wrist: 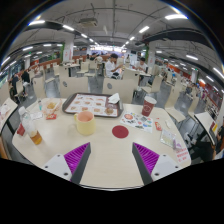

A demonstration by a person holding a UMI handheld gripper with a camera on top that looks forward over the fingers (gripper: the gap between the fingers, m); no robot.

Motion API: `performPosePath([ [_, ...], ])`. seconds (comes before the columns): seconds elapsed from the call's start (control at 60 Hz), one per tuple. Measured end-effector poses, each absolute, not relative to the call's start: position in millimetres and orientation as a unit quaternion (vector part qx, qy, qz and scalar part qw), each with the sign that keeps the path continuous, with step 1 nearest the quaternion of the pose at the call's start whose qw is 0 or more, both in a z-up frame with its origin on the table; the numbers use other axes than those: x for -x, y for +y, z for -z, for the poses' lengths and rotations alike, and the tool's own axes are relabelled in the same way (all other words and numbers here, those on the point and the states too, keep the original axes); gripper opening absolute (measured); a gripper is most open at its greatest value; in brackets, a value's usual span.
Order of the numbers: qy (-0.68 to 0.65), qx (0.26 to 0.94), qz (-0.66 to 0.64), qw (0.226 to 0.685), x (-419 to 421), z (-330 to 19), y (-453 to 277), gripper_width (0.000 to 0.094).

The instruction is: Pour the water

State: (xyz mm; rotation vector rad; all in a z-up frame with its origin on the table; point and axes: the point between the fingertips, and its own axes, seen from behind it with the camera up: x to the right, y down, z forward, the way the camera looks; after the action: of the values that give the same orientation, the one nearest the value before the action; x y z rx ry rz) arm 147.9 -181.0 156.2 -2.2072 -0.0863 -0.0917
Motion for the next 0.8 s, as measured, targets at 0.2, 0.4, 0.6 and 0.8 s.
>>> performPosePath([
  [0.2, -0.015, 0.896, 0.058, 0.44, -138, -148, -191, 0.0847],
  [0.4, -0.003, 0.9, 0.062, 0.432, -82, -133, -231, 0.085],
  [0.6, 0.008, 0.899, 0.025, 0.437, 28, -110, -257, 0.0849],
  [0.8, -0.012, 0.881, -0.031, 0.471, 147, -104, -233, 0.085],
])
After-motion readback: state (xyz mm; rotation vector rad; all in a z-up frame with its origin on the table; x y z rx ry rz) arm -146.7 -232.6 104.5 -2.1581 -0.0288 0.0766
